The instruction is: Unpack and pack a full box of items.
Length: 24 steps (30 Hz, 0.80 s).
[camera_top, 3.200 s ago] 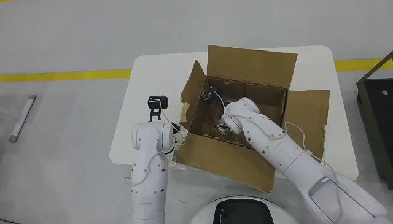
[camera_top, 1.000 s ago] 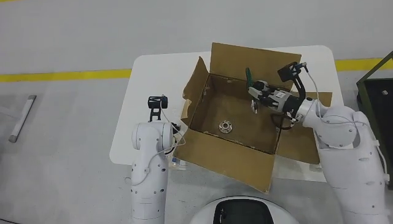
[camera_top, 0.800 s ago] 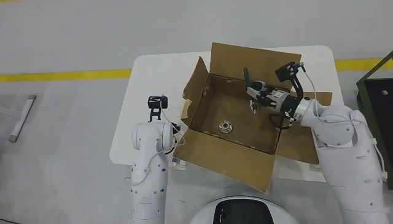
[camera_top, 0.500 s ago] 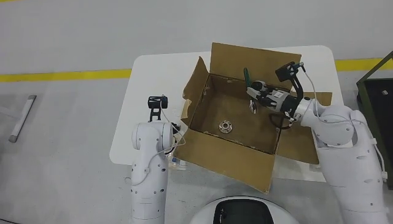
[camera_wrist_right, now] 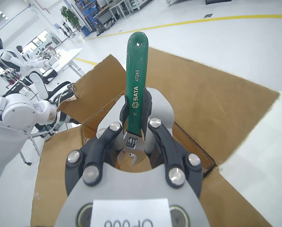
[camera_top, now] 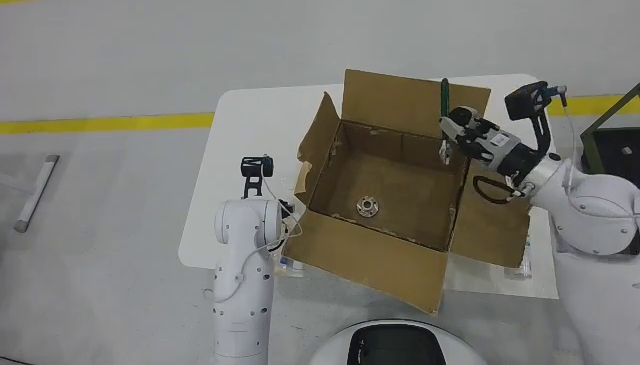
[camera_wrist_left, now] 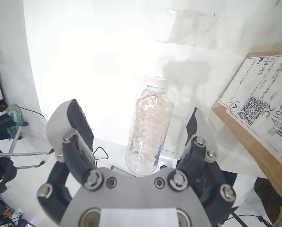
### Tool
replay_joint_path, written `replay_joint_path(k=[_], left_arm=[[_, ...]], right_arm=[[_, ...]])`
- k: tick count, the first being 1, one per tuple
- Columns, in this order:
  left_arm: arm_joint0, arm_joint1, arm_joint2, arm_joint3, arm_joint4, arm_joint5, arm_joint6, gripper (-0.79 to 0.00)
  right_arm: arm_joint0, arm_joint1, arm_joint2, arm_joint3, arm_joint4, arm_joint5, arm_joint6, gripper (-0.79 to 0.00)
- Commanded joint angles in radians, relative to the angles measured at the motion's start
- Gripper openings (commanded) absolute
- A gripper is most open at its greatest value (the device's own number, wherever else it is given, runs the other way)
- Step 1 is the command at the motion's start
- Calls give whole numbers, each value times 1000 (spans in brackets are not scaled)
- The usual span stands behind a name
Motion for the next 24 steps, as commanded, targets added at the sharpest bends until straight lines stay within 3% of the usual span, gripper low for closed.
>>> replay_joint_path(k=[1,16,24], left_arm=[[0,0,0,0,0,0,0,0],[0,0,0,0,0,0,0,0],[0,0,0,0,0,0,0,0]], right_arm=[[-23,5,28,-31,2,9,-1,-785],[-209,34,242,-108,225,76,-65,-785],[-288,51,358,-136,161,134,-88,-785]])
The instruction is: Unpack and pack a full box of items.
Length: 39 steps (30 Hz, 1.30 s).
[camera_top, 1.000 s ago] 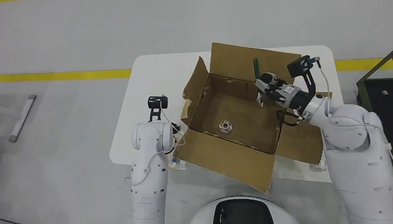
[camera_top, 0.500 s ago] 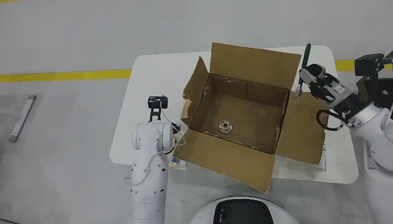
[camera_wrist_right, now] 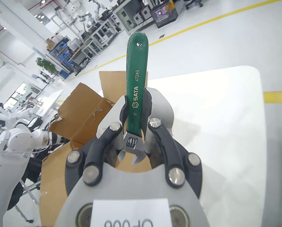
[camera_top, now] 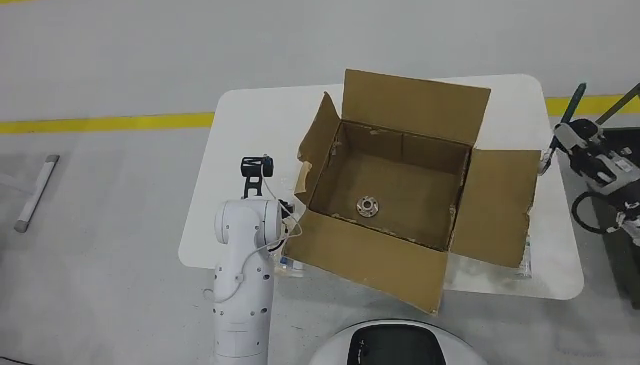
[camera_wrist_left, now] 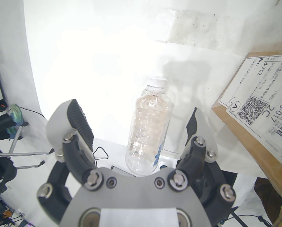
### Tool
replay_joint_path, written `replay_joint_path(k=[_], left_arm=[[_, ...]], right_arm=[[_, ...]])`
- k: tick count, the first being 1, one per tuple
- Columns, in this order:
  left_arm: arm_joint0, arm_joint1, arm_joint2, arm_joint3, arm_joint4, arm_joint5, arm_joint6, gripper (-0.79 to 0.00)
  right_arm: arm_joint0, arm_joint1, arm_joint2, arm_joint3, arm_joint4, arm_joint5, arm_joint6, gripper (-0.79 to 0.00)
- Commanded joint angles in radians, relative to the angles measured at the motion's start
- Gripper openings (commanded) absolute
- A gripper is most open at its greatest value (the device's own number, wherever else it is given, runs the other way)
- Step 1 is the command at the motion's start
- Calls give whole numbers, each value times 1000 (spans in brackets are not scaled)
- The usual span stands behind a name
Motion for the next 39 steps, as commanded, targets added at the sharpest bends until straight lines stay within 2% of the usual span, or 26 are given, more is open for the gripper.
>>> replay_joint_path(k=[1,8,14,26,39], left_arm=[[0,0,0,0,0,0,0,0],[0,0,0,0,0,0,0,0],[0,0,0,0,0,0,0,0],[0,0,0,0,0,0,0,0],[0,0,0,0,0,0,0,0]], right_arm=[[-14,4,21,-4,-23,20,3,-785],[-55,16,45,33,-94,102,24,-785],[-69,23,7,100,-175,176,41,-785],[-59,43,-103,261,-386,222,128,-785],[-25,65,-156,319,-436,192,245,-785]])
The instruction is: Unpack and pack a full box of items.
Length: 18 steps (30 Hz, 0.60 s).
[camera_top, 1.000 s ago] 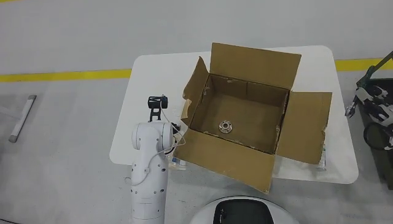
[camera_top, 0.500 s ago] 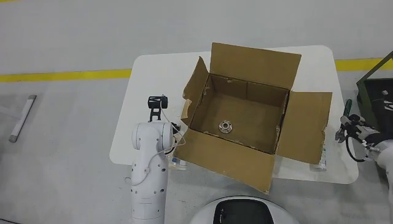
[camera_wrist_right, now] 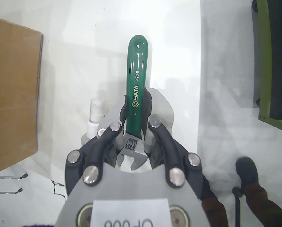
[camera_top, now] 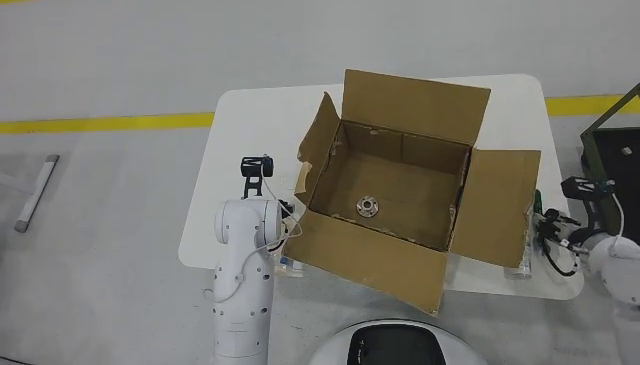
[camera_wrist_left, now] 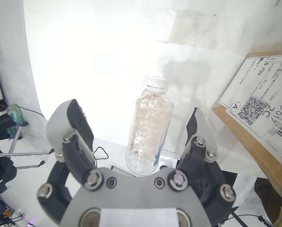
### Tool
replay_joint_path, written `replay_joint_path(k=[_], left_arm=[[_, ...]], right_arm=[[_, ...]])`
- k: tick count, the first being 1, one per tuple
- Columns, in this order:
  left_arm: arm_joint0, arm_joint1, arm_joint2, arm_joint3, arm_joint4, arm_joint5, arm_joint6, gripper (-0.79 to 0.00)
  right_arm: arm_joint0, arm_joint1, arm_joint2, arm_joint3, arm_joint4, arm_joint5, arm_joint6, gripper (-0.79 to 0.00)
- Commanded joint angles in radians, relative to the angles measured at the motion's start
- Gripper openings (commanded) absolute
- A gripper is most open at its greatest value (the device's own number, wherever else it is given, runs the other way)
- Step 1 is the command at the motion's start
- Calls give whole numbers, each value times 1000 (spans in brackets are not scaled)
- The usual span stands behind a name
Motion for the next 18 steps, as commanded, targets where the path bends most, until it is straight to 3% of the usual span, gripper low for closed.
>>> replay_joint_path(k=[1,2,4,7,8,9,11,14,17,18], left_arm=[[0,0,0,0,0,0,0,0],[0,0,0,0,0,0,0,0],[0,0,0,0,0,0,0,0],[0,0,0,0,0,0,0,0],[0,0,0,0,0,0,0,0],[0,0,0,0,0,0,0,0],[0,0,0,0,0,0,0,0],[0,0,0,0,0,0,0,0],[0,0,0,0,0,0,0,0],[0,0,0,0,0,0,0,0]], right_arm=[[7,3,-6,6,-6,-6,13,-785],[10,4,-7,8,-4,-6,12,-785],[16,7,-12,11,-4,-11,11,-514],[23,11,-15,11,3,-12,8,-431],[25,12,-14,11,11,-11,6,-314],[25,13,-11,9,18,-13,5,-83],[25,15,-8,5,29,-14,-2,-123],[22,17,8,-3,87,-16,-32,-108],[18,12,52,-39,254,-25,-116,0],[8,11,71,-42,328,-42,-144,0]])
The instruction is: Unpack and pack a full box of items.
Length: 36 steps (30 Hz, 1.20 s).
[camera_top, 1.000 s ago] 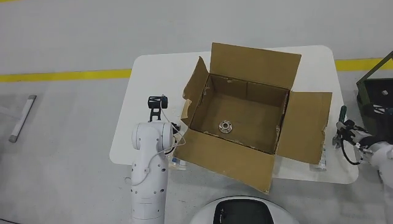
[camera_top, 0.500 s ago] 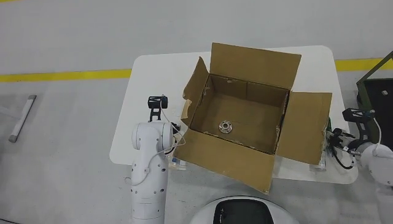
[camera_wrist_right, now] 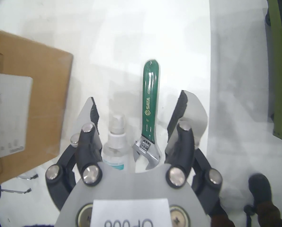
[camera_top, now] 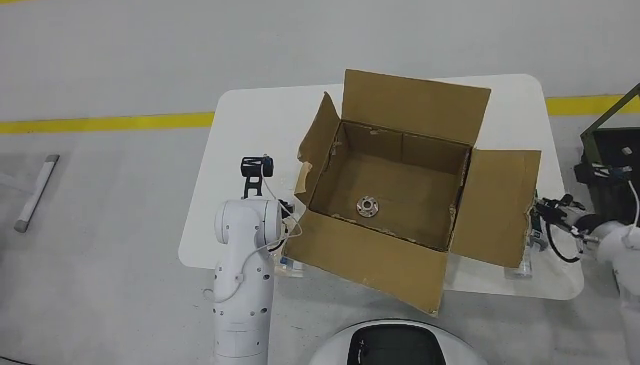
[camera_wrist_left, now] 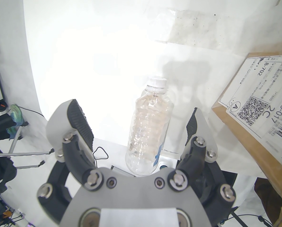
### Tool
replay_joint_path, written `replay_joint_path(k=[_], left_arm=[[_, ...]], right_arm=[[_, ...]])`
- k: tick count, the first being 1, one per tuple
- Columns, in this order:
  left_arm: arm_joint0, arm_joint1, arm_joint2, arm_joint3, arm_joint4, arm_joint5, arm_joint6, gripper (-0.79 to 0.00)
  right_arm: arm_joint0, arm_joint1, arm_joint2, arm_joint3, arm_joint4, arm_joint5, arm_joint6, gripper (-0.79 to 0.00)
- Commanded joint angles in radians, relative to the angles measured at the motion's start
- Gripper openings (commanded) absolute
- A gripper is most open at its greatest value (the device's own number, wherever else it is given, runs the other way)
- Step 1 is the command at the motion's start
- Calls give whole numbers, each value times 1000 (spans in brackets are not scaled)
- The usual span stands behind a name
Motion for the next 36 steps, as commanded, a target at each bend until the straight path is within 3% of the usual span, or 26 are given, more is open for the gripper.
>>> replay_joint_path(k=[1,4,9,17,18,19,20,22,24,26,27,36], left_arm=[[0,0,0,0,0,0,0,0],[0,0,0,0,0,0,0,0],[0,0,0,0,0,0,0,0],[0,0,0,0,0,0,0,0],[0,0,0,0,0,0,0,0],[0,0,0,0,0,0,0,0],[0,0,0,0,0,0,0,0],[0,0,0,0,0,0,0,0],[0,0,0,0,0,0,0,0],[0,0,0,0,0,0,0,0],[0,0,0,0,0,0,0,0],[0,0,0,0,0,0,0,0]], right_arm=[[-12,-5,33,0,207,-35,-58,0],[-32,-12,63,28,484,-108,-83,0],[-43,-17,67,103,786,-198,-71,0],[-47,-13,26,140,939,-252,-16,0],[-47,-11,19,137,945,-259,-10,-37],[-46,-10,15,132,942,-262,-1,-154],[-45,-8,7,128,945,-263,12,-342],[-42,-2,-7,113,901,-242,48,-446],[-38,1,-17,106,887,-231,52,-480],[-35,3,-28,108,887,-223,48,-628],[-33,4,-33,109,886,-220,48,-776],[51,23,-52,119,845,-181,62,-785]])
